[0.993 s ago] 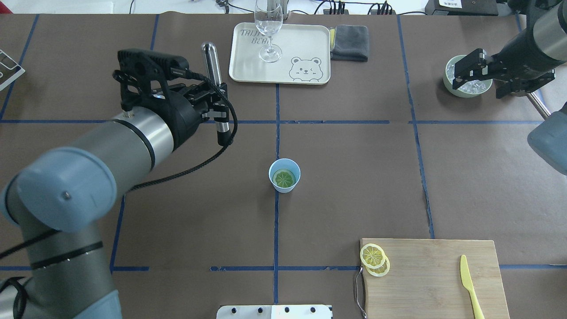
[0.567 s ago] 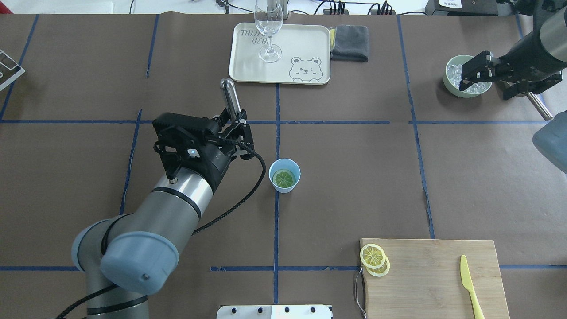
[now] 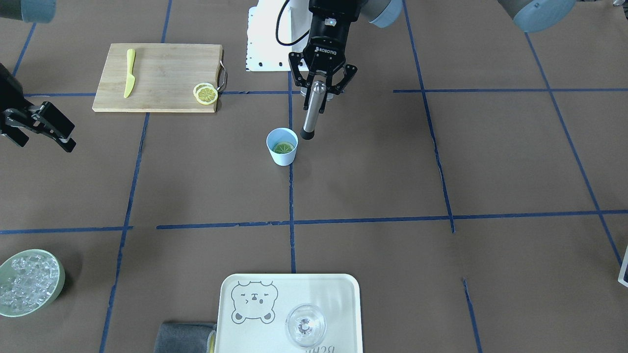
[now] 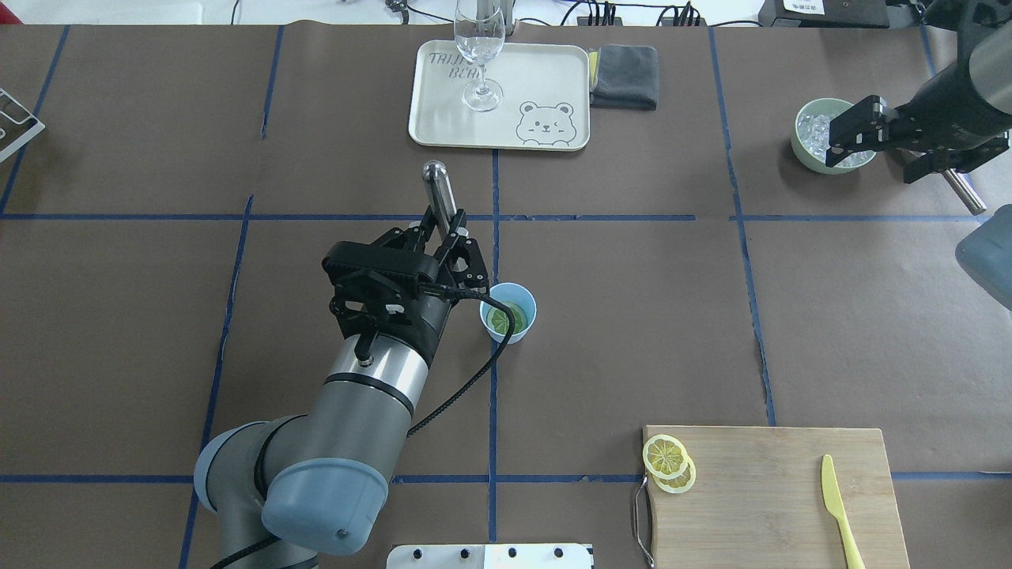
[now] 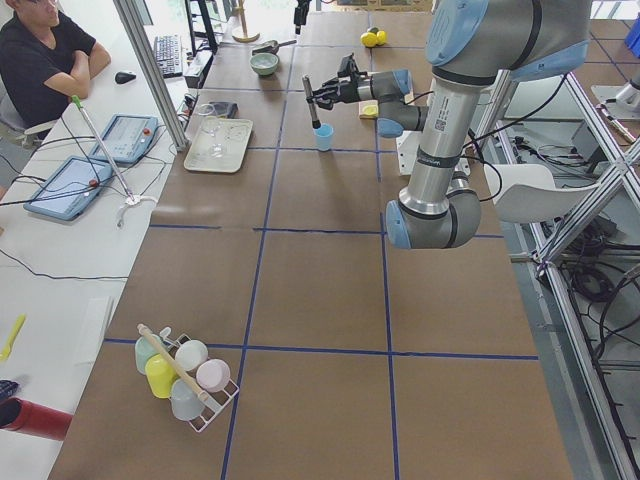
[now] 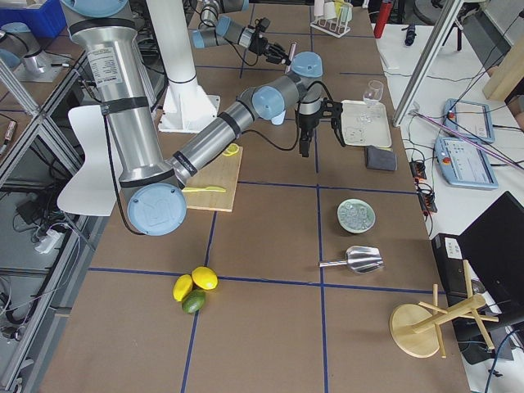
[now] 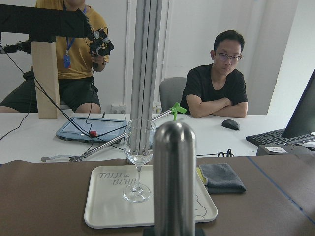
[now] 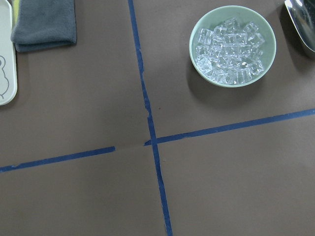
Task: Squeeze lemon into cup
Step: 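Lower the metal rod into the blue cup and stir with the left gripper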
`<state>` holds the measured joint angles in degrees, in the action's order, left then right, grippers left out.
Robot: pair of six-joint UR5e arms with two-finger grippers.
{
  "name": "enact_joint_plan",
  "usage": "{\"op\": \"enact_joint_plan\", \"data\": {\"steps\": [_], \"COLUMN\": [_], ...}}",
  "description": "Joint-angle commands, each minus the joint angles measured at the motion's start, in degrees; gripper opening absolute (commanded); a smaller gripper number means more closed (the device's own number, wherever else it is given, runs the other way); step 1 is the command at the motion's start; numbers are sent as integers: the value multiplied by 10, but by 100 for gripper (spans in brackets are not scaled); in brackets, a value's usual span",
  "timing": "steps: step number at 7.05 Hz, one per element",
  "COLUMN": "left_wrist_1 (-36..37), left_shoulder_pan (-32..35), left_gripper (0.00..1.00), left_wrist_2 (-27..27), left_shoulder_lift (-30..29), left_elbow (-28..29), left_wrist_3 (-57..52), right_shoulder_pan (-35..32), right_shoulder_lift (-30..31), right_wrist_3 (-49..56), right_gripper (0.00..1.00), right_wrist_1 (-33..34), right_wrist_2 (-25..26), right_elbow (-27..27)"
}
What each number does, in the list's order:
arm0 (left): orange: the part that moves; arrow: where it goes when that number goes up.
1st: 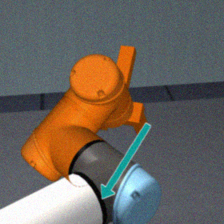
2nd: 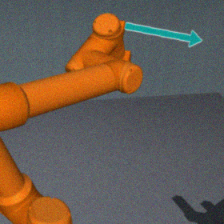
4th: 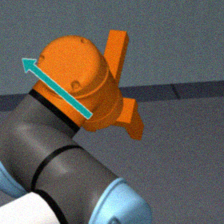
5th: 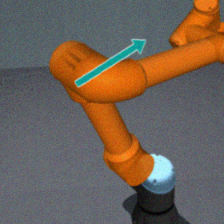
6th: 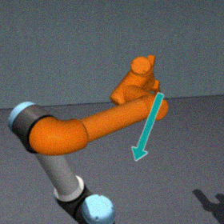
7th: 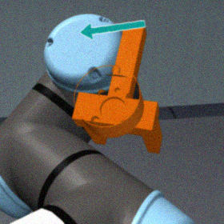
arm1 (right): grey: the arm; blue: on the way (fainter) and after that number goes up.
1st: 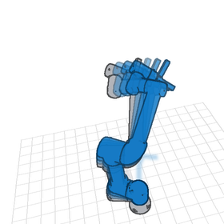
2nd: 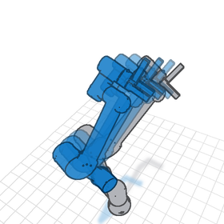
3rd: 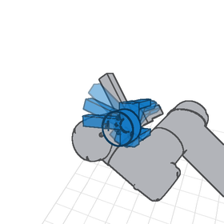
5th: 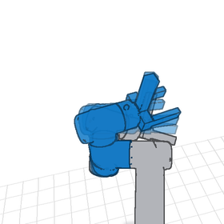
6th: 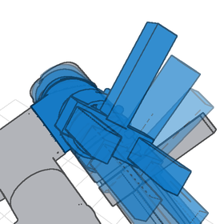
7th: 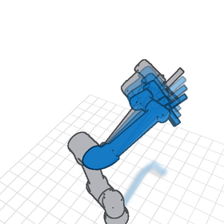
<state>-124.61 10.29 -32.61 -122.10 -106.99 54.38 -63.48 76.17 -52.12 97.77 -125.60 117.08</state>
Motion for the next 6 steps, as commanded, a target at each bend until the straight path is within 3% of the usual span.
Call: {"op": "enact_joint_plan", "data": {"steps": [1, 2, 6], "left_wrist_1": [-75, -97, -98], "left_shoulder_pan": [-1, -2, -1], "left_gripper": [0, 0, 0], "left_wrist_2": [-4, -29, -32], "left_shoulder_lift": [-12, -21, -44], "left_elbow": [23, 49, 77], "left_wrist_3": [-35, -36, -63], "right_shoulder_pan": [0, -1, 0], "right_shoulder_lift": [3, 4, 9], "right_wrist_3": [0, 0, 0], "right_gripper": [100, 100, 100], "right_wrist_1": [0, 1, -1], "right_wrist_2": [1, 1, 2], "right_elbow": [-2, -3, -8]}}
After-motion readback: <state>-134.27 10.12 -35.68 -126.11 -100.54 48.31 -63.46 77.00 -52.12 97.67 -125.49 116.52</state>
